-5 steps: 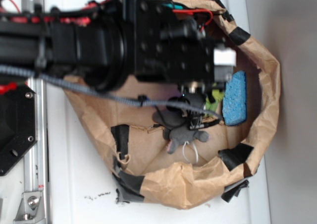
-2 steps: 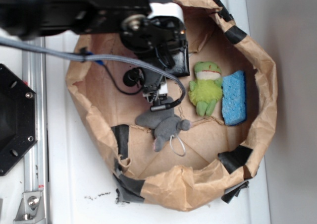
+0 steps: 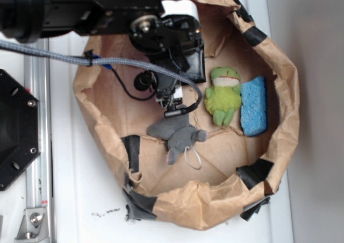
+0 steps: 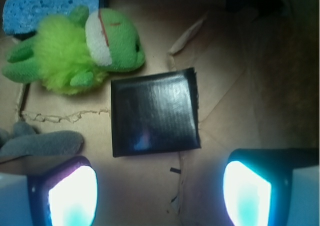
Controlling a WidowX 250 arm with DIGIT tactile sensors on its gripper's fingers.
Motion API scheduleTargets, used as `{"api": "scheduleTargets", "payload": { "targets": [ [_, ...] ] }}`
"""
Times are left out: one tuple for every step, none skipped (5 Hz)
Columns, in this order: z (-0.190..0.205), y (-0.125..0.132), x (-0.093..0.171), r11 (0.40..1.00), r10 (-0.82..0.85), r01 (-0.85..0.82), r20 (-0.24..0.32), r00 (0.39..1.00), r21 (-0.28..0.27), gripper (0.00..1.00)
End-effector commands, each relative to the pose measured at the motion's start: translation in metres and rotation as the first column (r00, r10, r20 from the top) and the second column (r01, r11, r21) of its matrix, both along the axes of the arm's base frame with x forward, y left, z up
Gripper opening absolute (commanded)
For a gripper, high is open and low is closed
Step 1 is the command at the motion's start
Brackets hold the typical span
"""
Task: Grab the black box.
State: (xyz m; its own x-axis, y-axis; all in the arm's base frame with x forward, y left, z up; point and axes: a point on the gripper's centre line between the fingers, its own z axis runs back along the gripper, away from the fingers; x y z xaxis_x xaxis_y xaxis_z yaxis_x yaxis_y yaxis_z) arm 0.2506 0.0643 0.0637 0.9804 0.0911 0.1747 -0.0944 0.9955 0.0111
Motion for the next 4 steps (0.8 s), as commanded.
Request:
{"api": "scheduleTargets", "payload": {
  "targets": [
    [-0.006, -0.007, 0.032, 0.999, -0.013, 0.013, -0.002, 1.0, 0.05, 1.0],
    [-0.018, -0.017, 0.044, 0.999, -0.045, 0.046, -0.018, 0.999, 0.028, 1.0],
    [-0.028, -0.029, 0.046, 0.996, -0.083, 0.084, -0.05, 0.995, 0.017, 1.0],
    [-0.033, -0.03, 0.035, 0.995, -0.098, 0.098, -0.062, 0.993, 0.003, 1.0]
  ]
}}
